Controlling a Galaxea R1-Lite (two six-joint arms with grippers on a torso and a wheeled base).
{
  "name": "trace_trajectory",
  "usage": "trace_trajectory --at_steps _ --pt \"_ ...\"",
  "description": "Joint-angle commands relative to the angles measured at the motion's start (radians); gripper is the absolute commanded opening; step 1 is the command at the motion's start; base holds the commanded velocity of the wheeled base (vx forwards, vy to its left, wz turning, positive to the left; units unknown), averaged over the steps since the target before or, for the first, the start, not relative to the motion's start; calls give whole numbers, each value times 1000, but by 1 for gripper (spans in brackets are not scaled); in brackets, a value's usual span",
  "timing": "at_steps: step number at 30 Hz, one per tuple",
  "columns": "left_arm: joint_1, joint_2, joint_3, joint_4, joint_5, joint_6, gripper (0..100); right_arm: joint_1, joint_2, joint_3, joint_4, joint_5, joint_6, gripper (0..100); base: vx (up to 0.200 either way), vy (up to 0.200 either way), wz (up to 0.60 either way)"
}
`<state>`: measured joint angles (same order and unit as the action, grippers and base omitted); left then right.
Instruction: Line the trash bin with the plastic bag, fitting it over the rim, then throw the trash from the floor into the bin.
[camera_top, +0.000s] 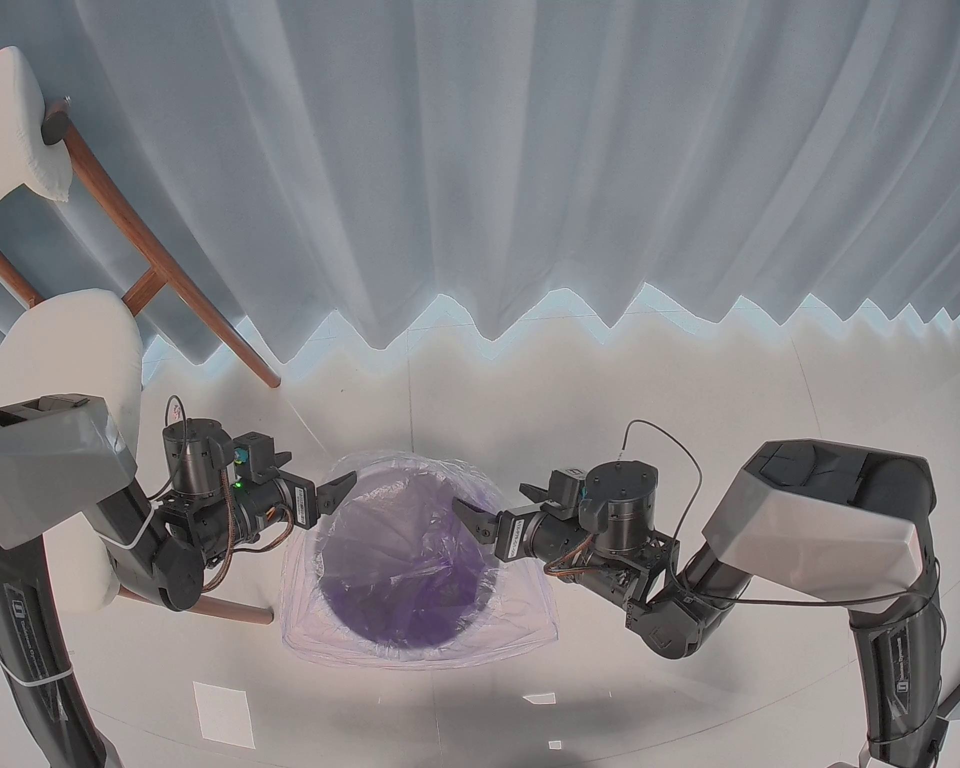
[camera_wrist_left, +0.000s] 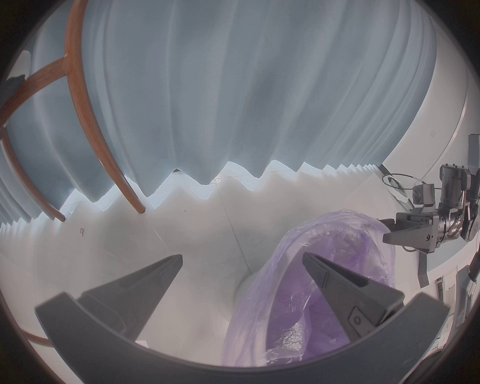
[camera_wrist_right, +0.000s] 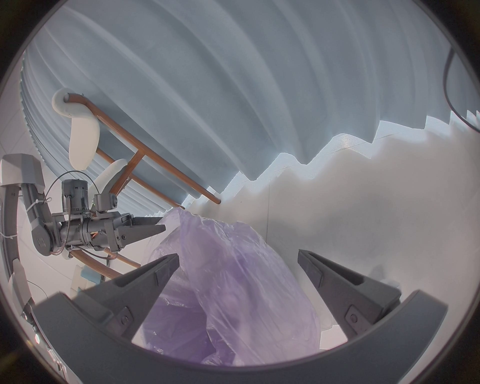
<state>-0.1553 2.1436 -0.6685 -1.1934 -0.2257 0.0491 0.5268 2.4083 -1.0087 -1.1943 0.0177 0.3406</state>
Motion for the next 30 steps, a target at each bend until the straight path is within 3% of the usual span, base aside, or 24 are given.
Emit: trace_trajectory --at_steps 1,7,8,23,30 --pt "-1 2 -2 -2 0 0 100 -1 14 -5 -1 1 1 100 0 0 0" --pt "-1 2 -6 -2 0 0 100 -2 23 -8 -1 1 1 100 0 0 0" --pt "-1 2 -6 -2 0 0 0 -2 25 -11 -1 1 1 0 0 0 0" --pt "-3 22 -16 -3 -1 -46 0 -42 28 -22 -21 -5 89 0 0 0 0" --pt "2 67 -108 9 6 -75 0 -56 69 -83 -15 -2 103 0 0 0 0"
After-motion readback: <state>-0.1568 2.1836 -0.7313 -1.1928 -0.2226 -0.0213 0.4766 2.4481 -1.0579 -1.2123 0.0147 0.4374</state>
